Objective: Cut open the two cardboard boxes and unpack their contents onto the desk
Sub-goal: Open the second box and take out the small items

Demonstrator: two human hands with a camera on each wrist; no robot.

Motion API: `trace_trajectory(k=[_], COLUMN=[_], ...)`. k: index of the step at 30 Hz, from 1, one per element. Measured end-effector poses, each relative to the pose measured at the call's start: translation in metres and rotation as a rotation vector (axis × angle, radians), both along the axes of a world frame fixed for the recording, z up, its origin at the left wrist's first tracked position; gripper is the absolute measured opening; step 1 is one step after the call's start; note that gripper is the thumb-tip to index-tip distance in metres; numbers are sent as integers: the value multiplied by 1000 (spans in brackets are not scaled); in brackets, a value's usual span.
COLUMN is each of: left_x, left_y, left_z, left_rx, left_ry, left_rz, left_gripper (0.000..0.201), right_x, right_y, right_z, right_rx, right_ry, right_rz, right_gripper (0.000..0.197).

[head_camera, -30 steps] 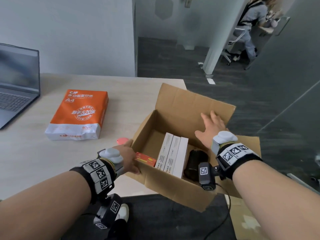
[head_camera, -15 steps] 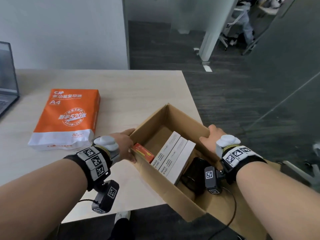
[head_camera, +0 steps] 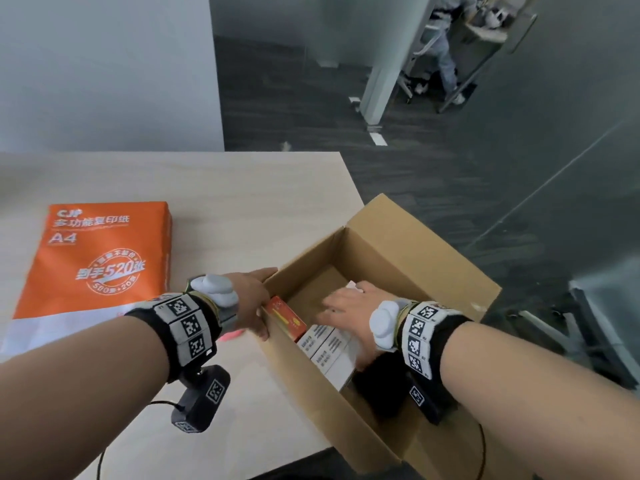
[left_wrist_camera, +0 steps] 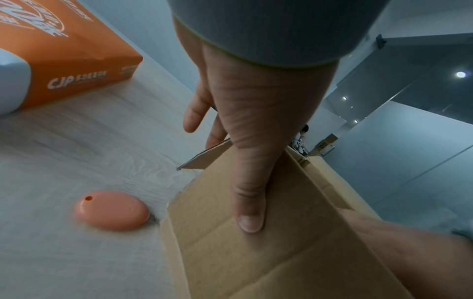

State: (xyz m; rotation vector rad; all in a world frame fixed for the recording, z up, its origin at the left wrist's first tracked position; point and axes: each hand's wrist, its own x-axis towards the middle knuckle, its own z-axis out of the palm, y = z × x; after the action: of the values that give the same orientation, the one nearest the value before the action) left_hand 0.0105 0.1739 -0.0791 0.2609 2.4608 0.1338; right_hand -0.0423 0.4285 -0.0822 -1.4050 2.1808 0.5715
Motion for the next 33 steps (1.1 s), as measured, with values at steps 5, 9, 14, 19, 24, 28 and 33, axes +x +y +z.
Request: trace_trajectory(k=[5, 9, 14, 19, 24, 28, 33], left_x=[-1, -3, -3, 0, 5, 6, -16], left_y=[-9, -9, -14, -15, -20, -32, -53], left_z=[-6, -7, -11, -10, -8, -6, 6], left_rx=[-2, 21, 42, 1, 15, 280, 655], left_ry=[5, -6, -12, -13, -12, -16, -24], left_rz=[-22, -26, -32, -57, -83, 38, 342], left_gripper=[50, 51, 56, 60, 63, 64, 119], right_x=[-3, -6, 3, 4, 6, -2, -9], right_y=[-12, -21, -27, -29, -17, 6, -2], right_z=[-13, -17, -25, -19, 11, 53, 102], right_rx=[121, 127, 198, 170, 53, -126, -619], right_ry=[-7, 13, 35, 31, -10, 14, -59], right_rz=[164, 173, 182, 155, 75, -13, -467], right_gripper=[133, 125, 133, 131, 130, 128, 126])
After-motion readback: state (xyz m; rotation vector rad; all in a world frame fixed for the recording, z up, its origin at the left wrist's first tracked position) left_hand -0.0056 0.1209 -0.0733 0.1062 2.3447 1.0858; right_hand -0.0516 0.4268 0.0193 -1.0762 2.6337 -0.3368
